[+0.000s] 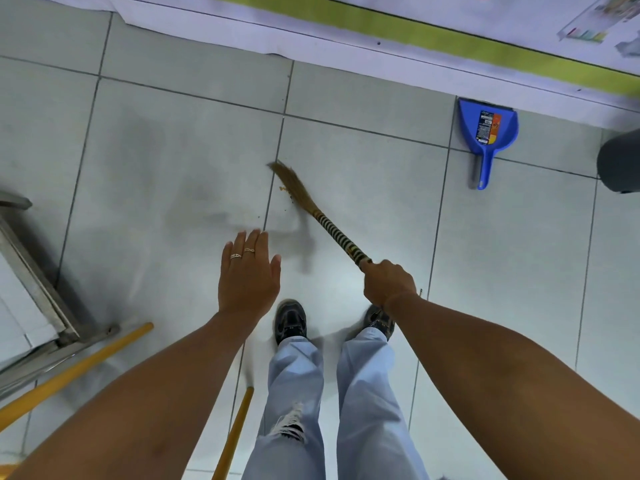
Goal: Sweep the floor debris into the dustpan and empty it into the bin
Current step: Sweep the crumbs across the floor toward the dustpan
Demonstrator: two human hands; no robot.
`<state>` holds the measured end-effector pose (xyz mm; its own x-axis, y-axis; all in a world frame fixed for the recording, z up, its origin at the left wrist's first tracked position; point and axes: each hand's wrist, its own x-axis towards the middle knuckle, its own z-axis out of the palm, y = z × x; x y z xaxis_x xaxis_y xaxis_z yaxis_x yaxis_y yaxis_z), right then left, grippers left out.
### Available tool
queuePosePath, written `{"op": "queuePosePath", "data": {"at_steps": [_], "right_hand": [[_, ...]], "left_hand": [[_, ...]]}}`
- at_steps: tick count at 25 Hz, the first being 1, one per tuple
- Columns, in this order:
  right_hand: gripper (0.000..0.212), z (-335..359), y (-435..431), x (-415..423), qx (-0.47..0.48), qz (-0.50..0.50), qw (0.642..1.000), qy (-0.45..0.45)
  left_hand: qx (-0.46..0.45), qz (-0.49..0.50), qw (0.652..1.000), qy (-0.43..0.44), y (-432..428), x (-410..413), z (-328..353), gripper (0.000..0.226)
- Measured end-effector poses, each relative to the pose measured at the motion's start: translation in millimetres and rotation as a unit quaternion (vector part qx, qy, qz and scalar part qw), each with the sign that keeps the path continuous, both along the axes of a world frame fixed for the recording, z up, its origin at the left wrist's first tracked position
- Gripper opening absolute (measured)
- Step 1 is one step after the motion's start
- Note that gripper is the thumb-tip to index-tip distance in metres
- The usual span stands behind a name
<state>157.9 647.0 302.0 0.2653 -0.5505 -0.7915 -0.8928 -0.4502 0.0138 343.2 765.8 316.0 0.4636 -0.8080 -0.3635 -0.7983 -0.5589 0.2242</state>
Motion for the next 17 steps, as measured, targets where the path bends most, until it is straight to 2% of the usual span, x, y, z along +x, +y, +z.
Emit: {"op": "queuePosePath", "data": {"at_steps": [4,8,11,17], "right_hand": [[0.056,10,24,-59,0.005,-0.012,1.0,-0.012],[0.053,9,50,-81,0.001,-0.127,0.992,-0.02],[0.047,3,65,-70,0.048,-0.192,0.98,0.005],[0.04,-20,93,-11,0.106,-0.215,0.971,-0.026]], "left_hand": [[0.004,0.0,1.0,0.0,9,-10,3,0.044],[0.013,-0.003,1.0,0.003,17,-21,2,0.045],[0.019,-0.008,1.0,0.007,20,-28,2,0.045],[0.017,-0.011,1.0,0.009,21,-29,4,0.045]]}}
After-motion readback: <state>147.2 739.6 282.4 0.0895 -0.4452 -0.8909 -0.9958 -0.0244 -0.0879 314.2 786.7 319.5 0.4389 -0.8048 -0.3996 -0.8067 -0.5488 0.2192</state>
